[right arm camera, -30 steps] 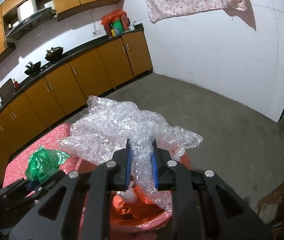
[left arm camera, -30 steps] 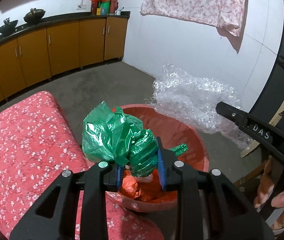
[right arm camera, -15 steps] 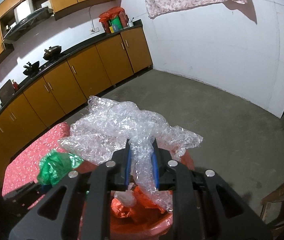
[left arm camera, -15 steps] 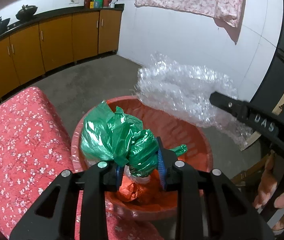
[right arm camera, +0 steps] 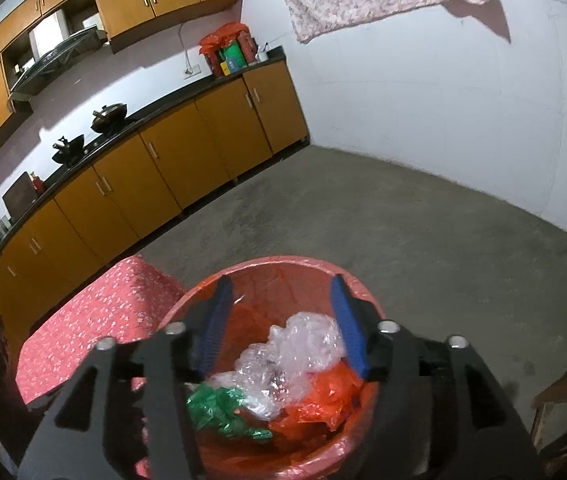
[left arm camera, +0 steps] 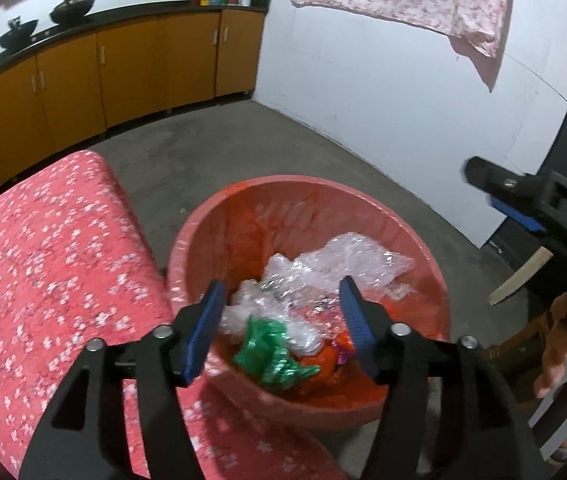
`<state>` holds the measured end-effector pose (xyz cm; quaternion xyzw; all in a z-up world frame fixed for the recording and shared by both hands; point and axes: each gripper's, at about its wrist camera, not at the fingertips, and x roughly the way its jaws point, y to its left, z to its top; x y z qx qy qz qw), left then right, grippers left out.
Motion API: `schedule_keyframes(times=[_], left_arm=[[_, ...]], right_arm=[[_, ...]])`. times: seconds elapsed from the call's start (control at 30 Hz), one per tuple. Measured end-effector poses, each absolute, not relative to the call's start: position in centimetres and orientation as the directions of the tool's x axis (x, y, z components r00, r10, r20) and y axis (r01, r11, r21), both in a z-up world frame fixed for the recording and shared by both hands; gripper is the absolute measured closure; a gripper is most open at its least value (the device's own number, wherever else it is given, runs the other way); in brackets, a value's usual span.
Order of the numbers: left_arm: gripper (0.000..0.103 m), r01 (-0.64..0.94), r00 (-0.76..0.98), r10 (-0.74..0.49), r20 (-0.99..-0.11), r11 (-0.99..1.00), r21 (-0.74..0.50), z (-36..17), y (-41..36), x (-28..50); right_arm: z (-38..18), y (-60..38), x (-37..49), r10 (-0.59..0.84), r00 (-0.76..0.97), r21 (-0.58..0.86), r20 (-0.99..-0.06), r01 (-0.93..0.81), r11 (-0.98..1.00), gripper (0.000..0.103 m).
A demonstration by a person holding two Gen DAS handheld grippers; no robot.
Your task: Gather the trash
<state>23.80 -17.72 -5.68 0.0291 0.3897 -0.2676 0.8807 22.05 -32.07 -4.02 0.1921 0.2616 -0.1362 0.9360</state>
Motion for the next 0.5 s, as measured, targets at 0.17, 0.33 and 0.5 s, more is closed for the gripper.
schedule_keyframes(times=[0.17, 0.33, 0.5], left_arm=[[0.012, 0.458, 0.617, -0.429, -0.66, 0.878, -0.143, -3.9, -15.0, 22.3], [0.003, 0.426, 0.692, -0.396, -0.604, 0.899, -0.101, -1.3, -12.5, 19.4], [0.002, 0.373, 0.779, -0.33, -0.533, 0.927, -0.028, 0.9, -9.7, 15.3]], right_arm=[[-2.3, -30.8, 19.0, -0.259, 0.858, 0.215, -0.444, 0.382, 0.899, 0.009], [-0.7, -27.9, 16.1, -0.303, 0.882, 0.115, -0.361, 0.365, 0.924, 0.005], [0.1, -24.5, 13.2, -0.289, 0.901, 0.041, -0.323, 0.318, 0.947, 0.004]])
